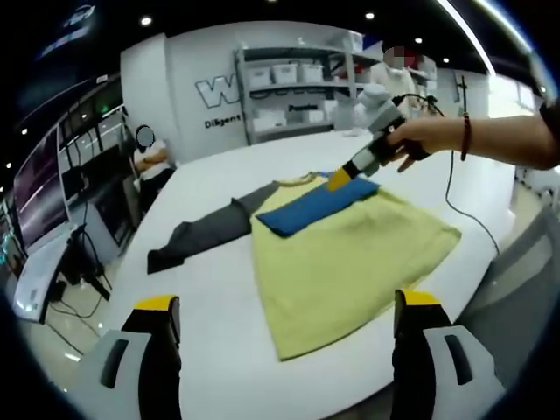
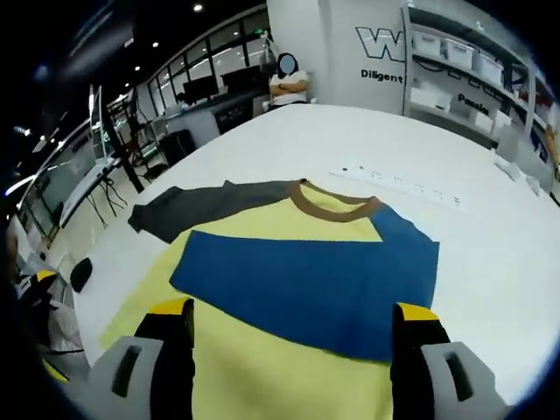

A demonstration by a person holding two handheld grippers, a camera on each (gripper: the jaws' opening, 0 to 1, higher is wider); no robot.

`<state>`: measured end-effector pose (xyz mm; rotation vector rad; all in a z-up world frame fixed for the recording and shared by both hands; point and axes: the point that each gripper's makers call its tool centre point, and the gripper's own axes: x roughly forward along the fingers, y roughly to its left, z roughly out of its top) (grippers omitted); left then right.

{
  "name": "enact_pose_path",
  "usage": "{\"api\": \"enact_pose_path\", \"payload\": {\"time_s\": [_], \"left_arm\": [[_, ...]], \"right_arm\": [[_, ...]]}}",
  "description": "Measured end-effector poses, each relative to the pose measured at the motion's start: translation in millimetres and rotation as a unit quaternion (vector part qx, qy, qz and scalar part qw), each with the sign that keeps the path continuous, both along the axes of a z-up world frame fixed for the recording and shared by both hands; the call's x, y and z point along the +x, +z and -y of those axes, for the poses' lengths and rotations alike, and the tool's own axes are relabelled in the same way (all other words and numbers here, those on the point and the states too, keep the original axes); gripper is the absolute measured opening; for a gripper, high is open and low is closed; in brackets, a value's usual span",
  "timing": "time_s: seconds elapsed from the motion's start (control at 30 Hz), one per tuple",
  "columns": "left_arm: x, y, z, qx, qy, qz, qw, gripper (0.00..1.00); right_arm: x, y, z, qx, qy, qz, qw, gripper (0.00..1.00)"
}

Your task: Fold the garment on the visible template until the final outline fits inside the template.

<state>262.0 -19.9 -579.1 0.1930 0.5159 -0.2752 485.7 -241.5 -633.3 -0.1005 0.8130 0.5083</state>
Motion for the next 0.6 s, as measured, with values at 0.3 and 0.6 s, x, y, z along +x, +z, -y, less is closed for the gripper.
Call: {"api": "enact_pose_path", "payload": {"time_s": [0.3,0.6], "left_arm": [[0.4,1.5,-1.6,-0.001,0.003,0.004,1.0000,0.99],[0.1,3.5,-1.2,0.000,0.002,0.007,1.0000,0.99]], "right_arm": [[2.0,-6.5,52.4,-0.004,-0.052,-0.001,0.9987,0.77],[-2.3,-11.5,86.0,-0.008,-0.084,-0.001,0.9965,0.60]]}}
